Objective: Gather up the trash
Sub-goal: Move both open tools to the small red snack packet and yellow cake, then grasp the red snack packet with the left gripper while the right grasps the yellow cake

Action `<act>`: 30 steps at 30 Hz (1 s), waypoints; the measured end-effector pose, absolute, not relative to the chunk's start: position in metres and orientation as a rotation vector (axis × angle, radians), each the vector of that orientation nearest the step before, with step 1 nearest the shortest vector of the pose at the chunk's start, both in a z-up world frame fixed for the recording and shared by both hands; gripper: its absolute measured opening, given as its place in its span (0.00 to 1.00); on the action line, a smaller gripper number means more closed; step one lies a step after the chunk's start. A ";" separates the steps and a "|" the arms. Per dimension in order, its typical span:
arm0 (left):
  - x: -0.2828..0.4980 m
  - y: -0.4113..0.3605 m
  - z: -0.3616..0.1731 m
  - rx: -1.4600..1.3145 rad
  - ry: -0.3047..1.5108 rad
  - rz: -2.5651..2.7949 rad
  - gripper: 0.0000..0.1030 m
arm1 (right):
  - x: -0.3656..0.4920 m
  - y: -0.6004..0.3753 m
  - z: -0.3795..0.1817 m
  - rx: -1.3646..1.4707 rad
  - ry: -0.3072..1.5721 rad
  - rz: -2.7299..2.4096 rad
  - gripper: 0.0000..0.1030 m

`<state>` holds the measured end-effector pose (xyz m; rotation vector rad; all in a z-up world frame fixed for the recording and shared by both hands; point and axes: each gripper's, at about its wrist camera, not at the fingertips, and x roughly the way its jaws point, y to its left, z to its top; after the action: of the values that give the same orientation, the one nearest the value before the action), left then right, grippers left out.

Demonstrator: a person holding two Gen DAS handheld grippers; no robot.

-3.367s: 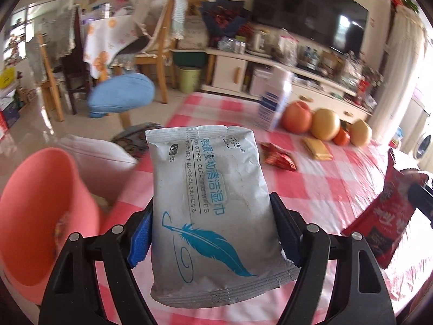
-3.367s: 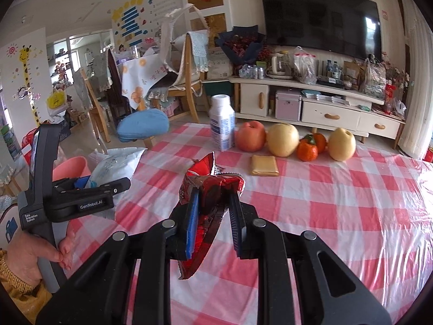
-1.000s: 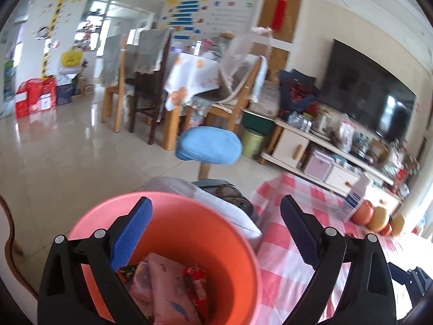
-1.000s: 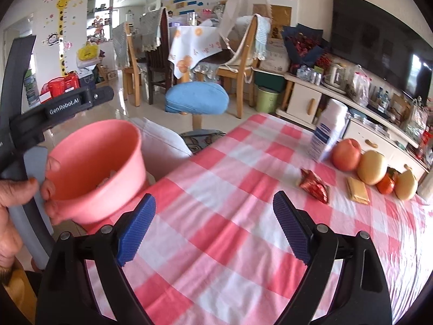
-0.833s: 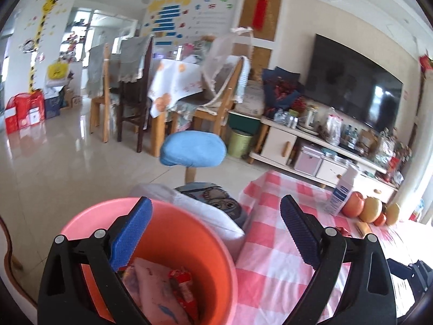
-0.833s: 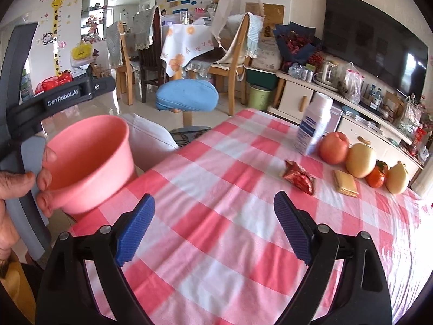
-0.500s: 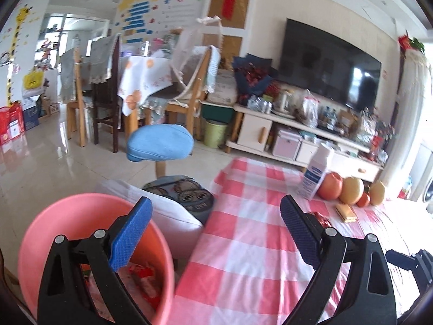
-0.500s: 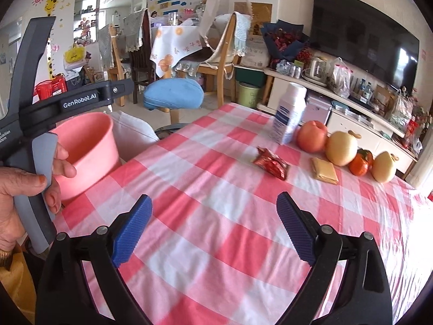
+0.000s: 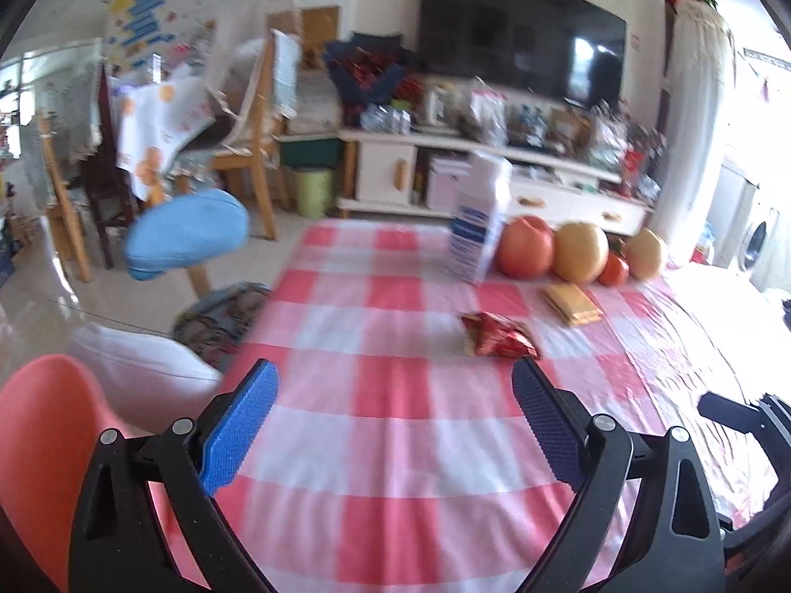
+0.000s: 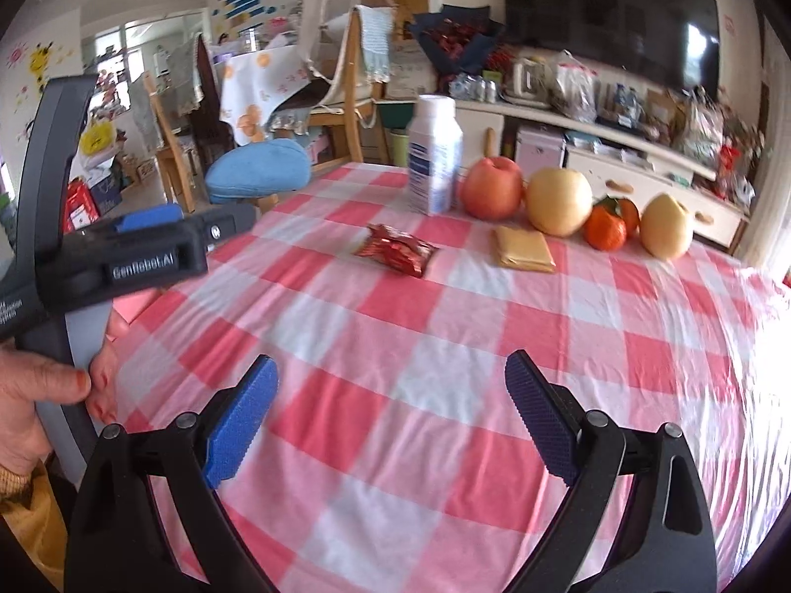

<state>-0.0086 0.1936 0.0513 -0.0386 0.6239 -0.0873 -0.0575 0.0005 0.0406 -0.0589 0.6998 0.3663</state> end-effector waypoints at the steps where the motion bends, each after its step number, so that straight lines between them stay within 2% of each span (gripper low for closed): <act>1: -0.004 0.188 0.048 -0.040 0.639 -0.098 0.92 | -0.056 -0.003 0.040 -0.052 0.705 0.363 0.91; 11: 0.066 0.151 0.011 -0.121 0.777 -0.181 0.91 | 0.003 -0.052 0.032 0.012 0.761 0.302 0.91; 14: 0.087 0.152 0.000 -0.178 0.826 -0.188 0.77 | 0.028 -0.062 0.028 0.028 0.777 0.290 0.91; 23: 0.112 0.156 -0.010 -0.280 0.858 -0.224 0.77 | 0.101 -0.060 0.018 0.040 0.828 0.299 0.90; 24: 0.114 0.156 -0.010 -0.276 0.858 -0.225 0.77 | 0.108 -0.057 0.016 0.031 0.839 0.298 0.89; 26: 0.117 0.152 -0.012 -0.266 0.859 -0.228 0.77 | 0.118 -0.053 0.013 0.008 0.849 0.290 0.81; 30: 0.122 0.148 -0.011 -0.253 0.861 -0.237 0.75 | 0.135 -0.046 0.005 -0.025 0.878 0.267 0.79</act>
<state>0.1221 0.1477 -0.0107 -0.2529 0.8614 -0.2372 0.1350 -0.0456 0.0047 -0.0246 0.8784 0.2675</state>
